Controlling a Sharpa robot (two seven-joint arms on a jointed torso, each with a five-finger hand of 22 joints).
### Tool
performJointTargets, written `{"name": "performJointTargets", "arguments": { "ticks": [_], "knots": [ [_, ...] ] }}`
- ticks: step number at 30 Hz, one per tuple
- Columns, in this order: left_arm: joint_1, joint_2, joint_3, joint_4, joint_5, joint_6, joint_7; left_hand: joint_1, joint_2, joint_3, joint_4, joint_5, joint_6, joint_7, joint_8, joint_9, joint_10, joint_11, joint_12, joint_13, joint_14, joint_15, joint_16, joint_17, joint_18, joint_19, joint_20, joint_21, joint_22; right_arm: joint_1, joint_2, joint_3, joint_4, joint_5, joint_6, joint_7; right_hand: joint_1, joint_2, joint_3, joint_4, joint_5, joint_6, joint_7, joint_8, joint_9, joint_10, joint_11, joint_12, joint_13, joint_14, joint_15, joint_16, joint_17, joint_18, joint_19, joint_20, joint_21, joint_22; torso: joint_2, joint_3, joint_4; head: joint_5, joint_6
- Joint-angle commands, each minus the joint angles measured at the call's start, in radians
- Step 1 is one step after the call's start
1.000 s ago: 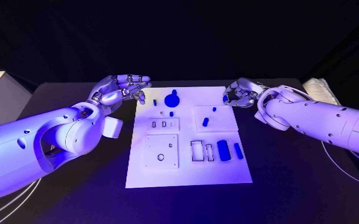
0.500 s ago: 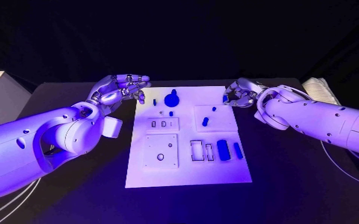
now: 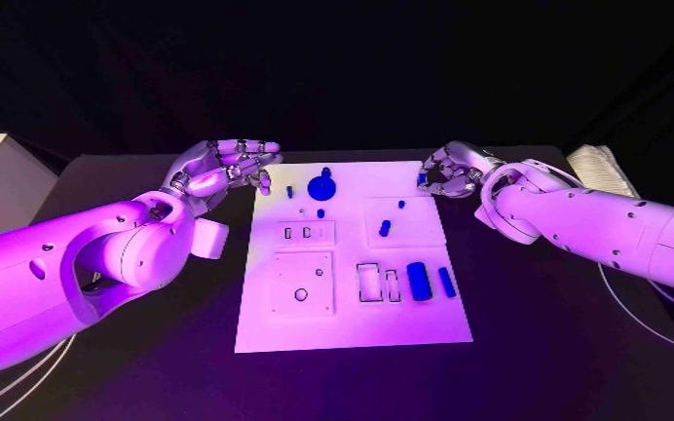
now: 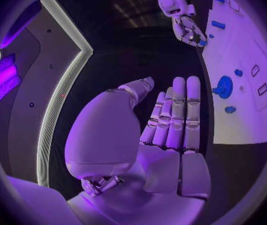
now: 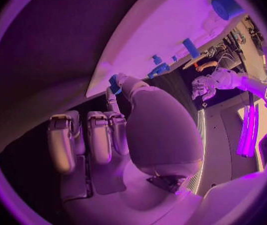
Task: Assemble the parts on the task board
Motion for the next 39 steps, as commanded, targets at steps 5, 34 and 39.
{"name": "performJointTargets", "arguments": {
  "ticks": [5,34,39],
  "knots": [
    [0.001,0.0,0.001,-0.002,-0.005,0.016,0.005,-0.006,0.005,0.007,0.0,-0.004,-0.01,0.014,-0.003,0.002,-0.005,0.0,0.004,0.001,-0.006,0.001,0.004,-0.001,0.007,-0.006,0.0,0.005,0.002,0.007,-0.013,0.003,0.057,0.016,-0.106,-0.08,-0.007,-0.001,0.005,0.0,-0.003,0.029,-0.038,0.04,0.039,0.104,-0.008,0.004,0.263,0.101,-0.003,0.006,0.248,-0.007,0.105,-0.008,0.004,0.263,-0.001,0.0003,-0.0025,0.003,0.001],
    [0.001,0.024,0.0,-0.023,-0.007,0.016,-0.009,-0.007,0.005,0.008,0.0,-0.004,-0.01,0.014,-0.003,0.003,-0.004,0.0,0.005,0.002,-0.007,0.001,0.006,-0.002,0.007,-0.007,0.0,0.007,0.003,0.023,0.122,-0.011,0.421,-0.28,-0.101,-0.467,-0.001,0.0,0.013,-0.01,-0.003,0.021,-0.037,0.044,0.042,0.104,-0.008,0.004,0.263,0.099,-0.002,0.004,0.241,-0.007,0.105,-0.008,0.004,0.263,-0.007,-0.0073,-0.0027,0.014,-0.012],
    [0.001,0.025,0.0,-0.023,-0.01,0.014,-0.013,-0.009,0.004,0.009,0.002,-0.005,-0.009,0.014,-0.002,0.004,0.003,-0.001,0.009,0.003,-0.004,0.0,0.011,-0.002,0.007,-0.008,0.001,0.009,0.003,0.008,0.16,-0.015,0.407,-0.31,-0.088,-0.494,-0.001,0.0,0.013,-0.01,-0.003,0.021,-0.037,0.045,0.042,0.104,-0.008,0.004,0.263,0.099,-0.001,0.003,0.238,-0.007,0.105,-0.008,0.004,0.263,-0.007,-0.0065,-0.0015,0.018,-0.016]
  ]
}}
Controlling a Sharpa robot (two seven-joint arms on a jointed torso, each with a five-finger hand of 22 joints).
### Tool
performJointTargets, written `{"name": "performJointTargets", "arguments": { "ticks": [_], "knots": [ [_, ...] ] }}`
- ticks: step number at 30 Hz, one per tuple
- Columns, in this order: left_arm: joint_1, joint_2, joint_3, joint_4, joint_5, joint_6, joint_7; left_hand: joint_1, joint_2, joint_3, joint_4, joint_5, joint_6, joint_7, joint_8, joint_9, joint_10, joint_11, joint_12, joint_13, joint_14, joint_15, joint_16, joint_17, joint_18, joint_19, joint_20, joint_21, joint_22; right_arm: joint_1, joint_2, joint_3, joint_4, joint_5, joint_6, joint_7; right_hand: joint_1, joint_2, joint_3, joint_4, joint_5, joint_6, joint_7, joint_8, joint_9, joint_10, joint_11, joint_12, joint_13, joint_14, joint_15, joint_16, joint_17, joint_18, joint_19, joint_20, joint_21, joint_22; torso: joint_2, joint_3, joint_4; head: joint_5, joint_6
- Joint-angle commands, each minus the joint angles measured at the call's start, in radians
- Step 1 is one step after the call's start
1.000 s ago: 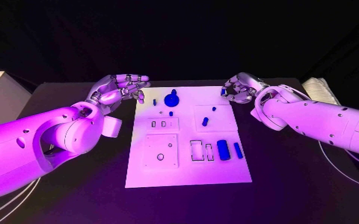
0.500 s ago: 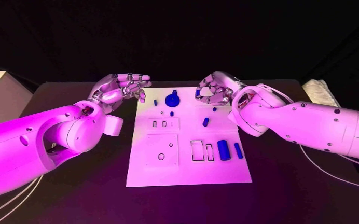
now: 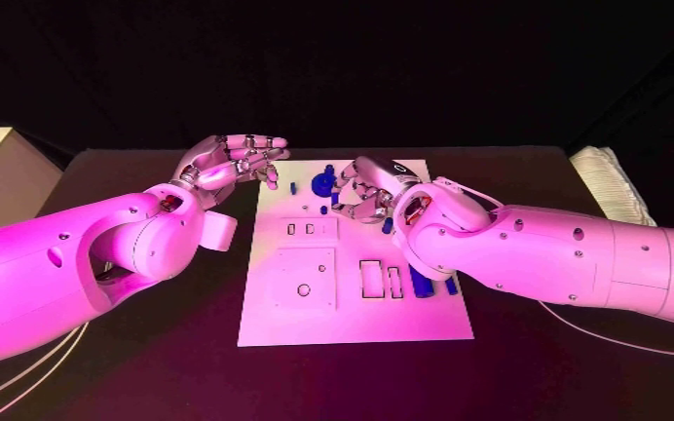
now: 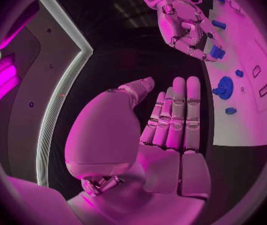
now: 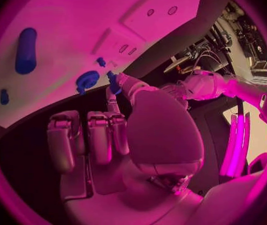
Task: Assemble the parts on the task board
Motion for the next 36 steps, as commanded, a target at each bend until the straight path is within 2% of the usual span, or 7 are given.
{"name": "performJointTargets", "arguments": {
  "ticks": [1,4,7,10,18,36],
  "knots": [
    [0.001,0.003,0.0,0.0,-0.009,0.014,-0.003,-0.009,0.004,0.004,0.001,-0.005,-0.009,0.014,-0.002,0.002,0.006,-0.001,0.006,0.002,-0.003,-0.002,0.006,-0.001,0.007,-0.006,-0.001,0.007,0.002,-0.008,0.02,-0.002,-0.01,-0.078,0.023,-0.065,0.004,0.006,0.004,-0.002,0.004,0.027,-0.029,0.042,0.042,0.104,-0.008,0.004,0.263,0.098,-0.002,0.003,0.239,-0.007,0.105,-0.008,0.004,0.263,0.0,0.0016,0.0015,0.005,-0.004],
    [0.001,0.004,0.0,0.0,-0.01,0.013,-0.005,-0.011,0.003,0.005,0.002,-0.005,-0.009,0.012,-0.001,0.003,0.019,-0.004,0.014,0.005,-0.002,-0.003,0.011,0.0,0.008,-0.007,-0.001,0.01,0.002,-0.016,0.04,-0.005,-0.021,-0.088,0.03,-0.074,0.003,0.006,0.004,-0.002,0.005,0.027,-0.029,0.043,0.043,0.104,-0.008,0.004,0.263,0.098,-0.002,0.003,0.237,-0.007,0.105,-0.008,0.004,0.263,0.0,0.0015,0.0029,0.005,-0.006],
    [0.001,0.005,0.0,0.001,-0.012,0.012,-0.006,-0.011,0.003,0.007,0.002,-0.005,-0.009,0.01,-0.001,0.004,0.034,-0.007,0.025,0.009,-0.001,-0.005,0.018,0.001,0.008,-0.008,-0.003,0.013,0.003,-0.028,0.059,-0.008,-0.031,-0.102,0.035,-0.088,0.001,0.005,0.004,-0.002,0.006,0.025,-0.028,0.043,0.043,0.104,-0.007,0.004,0.263,0.098,-0.001,0.002,0.235,-0.007,0.105,-0.008,0.004,0.263,0.0,0.0013,0.0012,0.009,-0.01],
    [0.001,0.005,0.0,0.001,-0.013,0.012,-0.008,-0.012,0.002,0.008,0.002,-0.005,-0.009,0.01,0.0,0.004,0.039,-0.008,0.03,0.011,-0.001,-0.006,0.022,0.002,0.008,-0.008,-0.004,0.015,0.003,-0.037,0.07,-0.009,-0.038,-0.111,0.038,-0.098,-0.002,0.005,0.004,-0.001,0.006,0.024,-0.027,0.044,0.043,0.104,-0.007,0.004,0.263,0.097,0.0,0.002,0.235,-0.007,0.105,-0.008,0.004,0.263,0.0,0.002,0.0005,0.011,-0.012],
    [0.001,0.005,0.0,0.001,-0.014,0.012,-0.01,-0.012,0.002,0.008,0.003,-0.005,-0.008,0.009,0.001,0.005,0.044,-0.009,0.034,0.012,0.0,-0.007,0.026,0.003,0.008,-0.008,-0.004,0.016,0.003,-0.056,0.087,-0.011,-0.045,-0.122,0.05,-0.105,-0.007,0.003,0.004,0.0,0.006,0.022,-0.026,0.046,0.044,0.104,-0.006,0.004,0.263,0.097,0.001,0.002,0.233,-0.007,0.105,-0.007,0.004,0.263,0.0,0.001,0.0012,0.013,-0.018],
    [0.001,0.004,0.0,0.001,-0.016,0.015,-0.013,-0.013,0.002,0.008,0.003,-0.006,-0.007,0.009,0.001,0.006,0.045,-0.01,0.036,0.013,0.0,-0.008,0.028,0.003,0.008,-0.008,-0.005,0.017,0.004,-0.076,0.108,-0.013,-0.058,-0.149,0.05,-0.112,-0.021,-0.004,0.002,0.004,0.006,0.018,-0.025,0.05,0.046,0.104,-0.004,0.004,0.263,0.097,0.003,0.001,0.233,-0.007,0.105,-0.005,0.004,0.263,0.0,0.0016,-0.0004,0.017,-0.023]
  ]
}}
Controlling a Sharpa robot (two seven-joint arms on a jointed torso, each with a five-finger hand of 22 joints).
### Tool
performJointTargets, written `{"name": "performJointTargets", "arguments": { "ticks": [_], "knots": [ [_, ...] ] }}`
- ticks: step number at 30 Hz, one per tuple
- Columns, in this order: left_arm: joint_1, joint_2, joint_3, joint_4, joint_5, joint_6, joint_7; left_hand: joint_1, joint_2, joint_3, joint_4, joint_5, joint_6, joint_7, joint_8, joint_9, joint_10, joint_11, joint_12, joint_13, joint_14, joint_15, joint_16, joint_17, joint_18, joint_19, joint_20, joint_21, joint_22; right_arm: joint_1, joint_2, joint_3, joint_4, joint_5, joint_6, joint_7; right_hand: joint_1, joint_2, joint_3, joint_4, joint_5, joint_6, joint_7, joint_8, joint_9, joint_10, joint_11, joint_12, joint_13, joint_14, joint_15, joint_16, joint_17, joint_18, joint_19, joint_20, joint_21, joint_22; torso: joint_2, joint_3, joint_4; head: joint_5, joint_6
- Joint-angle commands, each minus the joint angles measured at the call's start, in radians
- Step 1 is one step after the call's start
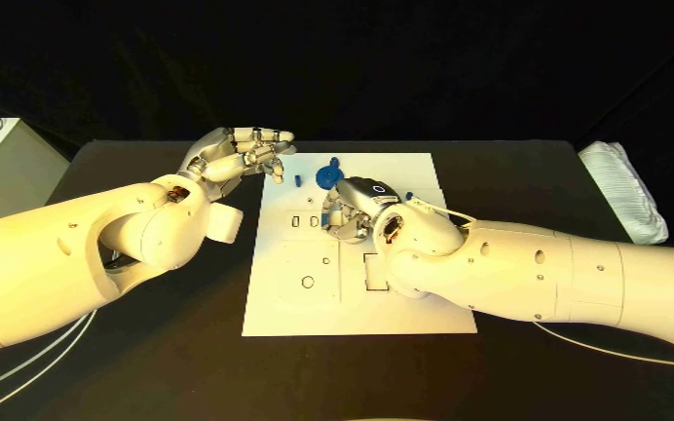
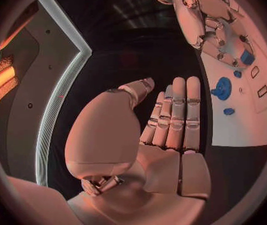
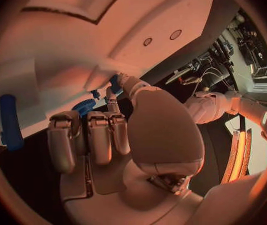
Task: Assemble the parts on the task board
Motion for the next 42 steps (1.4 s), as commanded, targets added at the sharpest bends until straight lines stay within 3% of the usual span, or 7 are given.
{"name": "performJointTargets", "arguments": {
  "ticks": [1,18,35,42],
  "knots": [
    [0.001,0.001,0.0,0.002,-0.005,0.015,0.002,-0.009,-0.002,0.006,0.0,-0.006,-0.007,0.009,0.001,0.001,0.008,0.003,0.006,0.001,0.0,-0.008,0.005,0.001,0.008,-0.004,-0.001,0.005,0.001,-0.003,0.003,0.0,-0.003,-0.031,0.009,-0.009,-0.006,0.005,0.002,0.004,0.003,0.022,-0.021,0.028,0.046,0.104,-0.004,0.004,0.263,0.097,0.003,0.001,0.233,-0.007,0.105,-0.005,0.004,0.263,0.0,0.0004,-0.0002,0.0,-0.002],
    [0.001,0.001,0.0,0.001,-0.006,0.017,0.0,-0.009,-0.002,0.006,0.0,-0.006,-0.007,0.008,0.001,0.001,0.008,0.002,0.007,0.001,0.0,-0.008,0.006,0.001,0.008,-0.004,-0.001,0.005,0.001,-0.012,0.018,-0.001,-0.017,-0.038,0.014,-0.006,-0.016,-0.002,0.001,0.006,0.002,0.016,-0.018,0.03,0.047,0.104,-0.003,0.004,0.263,0.097,0.004,0.001,0.232,-0.007,0.105,-0.004,0.004,0.263,0.0,0.0,0.0,-0.001,-0.003],
    [0.001,-0.001,0.0,0.001,-0.006,0.018,-0.001,-0.01,-0.004,0.006,0.001,-0.006,-0.009,0.008,0.001,0.002,0.002,0.003,0.006,0.001,-0.001,-0.008,0.01,0.002,0.008,-0.004,-0.002,0.007,0.001,-0.014,0.016,-0.001,-0.021,-0.023,0.012,0.004,-0.055,-0.05,-0.013,0.019,-0.002,-0.062,0.019,-0.001,0.027,0.096,0.03,-0.006,0.256,0.095,0.032,-0.003,0.223,-0.007,0.105,0.02,0.004,0.263,-0.001,0.0006,-0.0004,0.002,-0.003],
    [0.001,-0.001,0.0,0.001,-0.006,0.019,-0.002,-0.01,-0.004,0.006,0.001,-0.006,-0.009,0.008,0.001,0.002,0.002,0.003,0.006,0.001,-0.001,-0.008,0.01,0.002,0.008,-0.004,-0.002,0.007,0.001,-0.014,0.014,-0.001,-0.021,-0.018,-0.001,0.017,-0.067,-0.067,-0.047,0.033,-0.039,-0.103,0.035,-0.023,0.014,0.068,0.045,-0.041,0.232,0.094,0.046,-0.004,0.219,-0.007,0.105,0.034,0.004,0.263,0.0,0.0009,-0.0014,0.002,-0.001]
  ]
}}
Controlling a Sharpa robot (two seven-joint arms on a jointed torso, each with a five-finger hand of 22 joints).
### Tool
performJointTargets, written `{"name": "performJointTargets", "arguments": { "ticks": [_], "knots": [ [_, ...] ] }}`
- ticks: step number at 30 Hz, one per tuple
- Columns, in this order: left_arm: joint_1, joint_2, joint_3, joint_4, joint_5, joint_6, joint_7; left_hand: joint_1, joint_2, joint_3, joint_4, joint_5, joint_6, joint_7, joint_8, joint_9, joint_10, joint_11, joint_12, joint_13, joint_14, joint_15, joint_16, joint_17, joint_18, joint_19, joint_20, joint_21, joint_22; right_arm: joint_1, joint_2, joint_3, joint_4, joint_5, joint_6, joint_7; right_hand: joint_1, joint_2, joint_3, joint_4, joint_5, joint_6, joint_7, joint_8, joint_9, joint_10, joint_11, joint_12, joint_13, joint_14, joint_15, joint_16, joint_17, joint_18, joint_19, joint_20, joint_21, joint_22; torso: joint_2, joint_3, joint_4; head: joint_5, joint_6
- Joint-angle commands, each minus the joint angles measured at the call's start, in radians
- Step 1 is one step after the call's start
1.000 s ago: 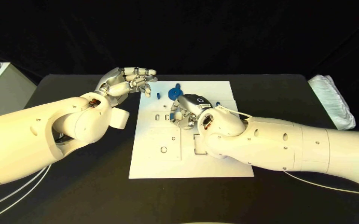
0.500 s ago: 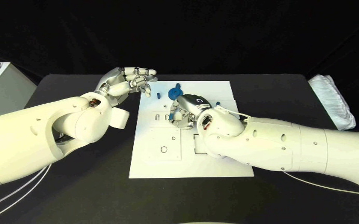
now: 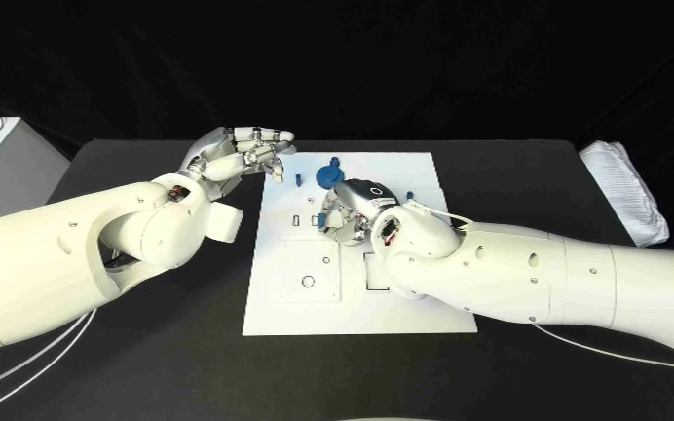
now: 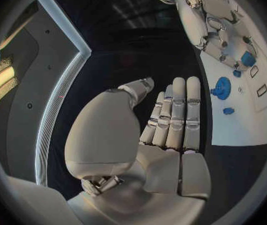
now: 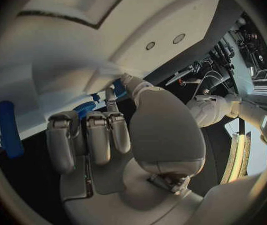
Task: Assemble the parts on the task board
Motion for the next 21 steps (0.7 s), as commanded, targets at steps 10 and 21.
{"name": "performJointTargets", "arguments": {
  "ticks": [10,21],
  "knots": [
    [0.001,0.0,0.0,0.0,-0.008,0.02,-0.002,-0.006,0.0,0.007,0.001,-0.005,-0.01,0.009,0.001,0.001,0.0,0.003,0.002,0.0,-0.001,-0.008,0.006,0.001,0.008,-0.005,-0.002,0.004,0.002,-0.001,-0.009,-0.001,0.01,0.013,-0.043,0.039,0.012,0.004,-0.12,0.052,-0.066,-0.045,0.014,-0.03,-0.021,0.05,0.022,-0.026,0.216,0.093,0.02,-0.005,0.215,-0.007,0.105,0.022,0.004,0.263,0.001,0.0006,0.0002,-0.001,0.001],
    [0.001,0.001,0.0,-0.004,-0.027,0.014,-0.016,-0.006,0.0,0.007,0.001,-0.005,-0.01,0.008,0.001,0.001,-0.002,0.003,0.002,0.0,-0.002,-0.008,0.006,0.002,0.008,-0.005,-0.002,0.004,0.002,-0.001,-0.034,-0.001,0.033,0.015,-0.097,0.065,0.036,0.009,-0.179,0.084,-0.051,-0.051,0.017,-0.037,-0.029,0.048,0.024,-0.027,0.214,0.093,0.021,-0.006,0.215,-0.007,0.105,0.023,0.004,0.263,0.0,0.0004,0.0,-0.001,0.002]
  ]
}}
